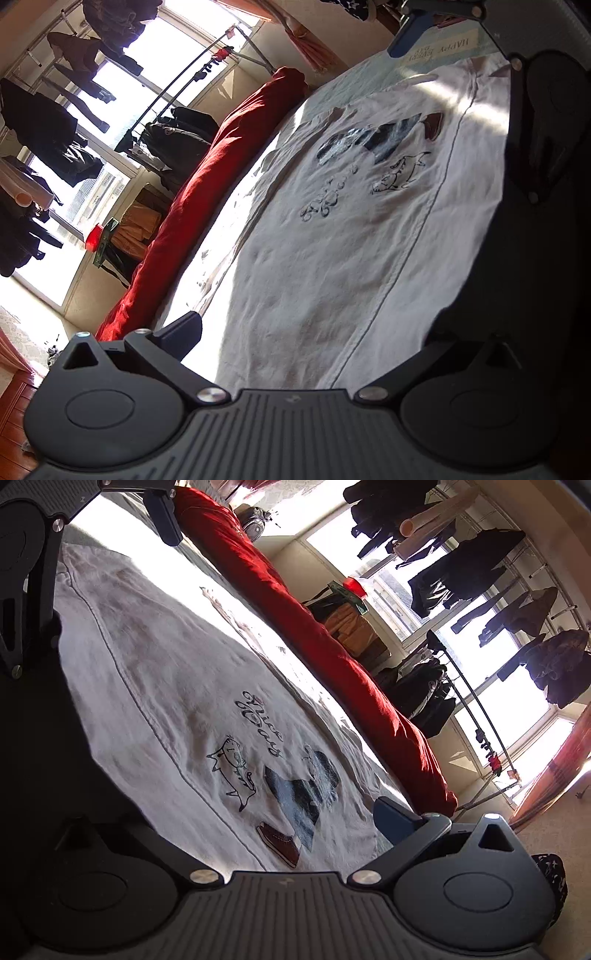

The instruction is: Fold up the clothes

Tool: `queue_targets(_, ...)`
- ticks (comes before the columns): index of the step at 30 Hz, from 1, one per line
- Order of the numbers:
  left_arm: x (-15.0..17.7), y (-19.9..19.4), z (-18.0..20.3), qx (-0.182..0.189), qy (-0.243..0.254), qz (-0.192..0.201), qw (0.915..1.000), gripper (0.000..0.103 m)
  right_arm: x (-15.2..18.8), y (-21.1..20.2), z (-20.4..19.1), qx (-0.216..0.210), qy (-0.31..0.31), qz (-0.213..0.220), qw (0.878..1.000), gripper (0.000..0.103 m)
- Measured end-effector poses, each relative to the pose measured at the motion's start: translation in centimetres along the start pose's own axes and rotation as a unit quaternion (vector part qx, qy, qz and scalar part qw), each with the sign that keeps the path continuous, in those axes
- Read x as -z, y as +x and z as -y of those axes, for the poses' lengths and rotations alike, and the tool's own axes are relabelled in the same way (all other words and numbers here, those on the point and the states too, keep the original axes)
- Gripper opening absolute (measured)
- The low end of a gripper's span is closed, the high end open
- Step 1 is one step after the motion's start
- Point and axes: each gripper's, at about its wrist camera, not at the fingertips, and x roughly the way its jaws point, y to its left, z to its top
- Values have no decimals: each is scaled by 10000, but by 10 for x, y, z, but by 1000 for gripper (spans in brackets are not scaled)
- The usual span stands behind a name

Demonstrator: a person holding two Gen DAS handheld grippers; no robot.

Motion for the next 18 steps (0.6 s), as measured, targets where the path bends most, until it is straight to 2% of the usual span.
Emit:
queue_targets(6,25,3,-13,-239,46,-243,9994,103,31,8,28,347,31,-375,9987,103)
queue_targets(9,26,4,-14,-324,-13,-273,9991,103,44,10,39,415,43,-464,9981,103)
queue_targets(14,18,9,-6,-440,367,-242,9981,103,36,12,30,461,-130,-316,9984,103)
queue_targets(18,22,10,-13,-483,471,-252,9974,103,34,14,25,485,-407,-206,9978,103)
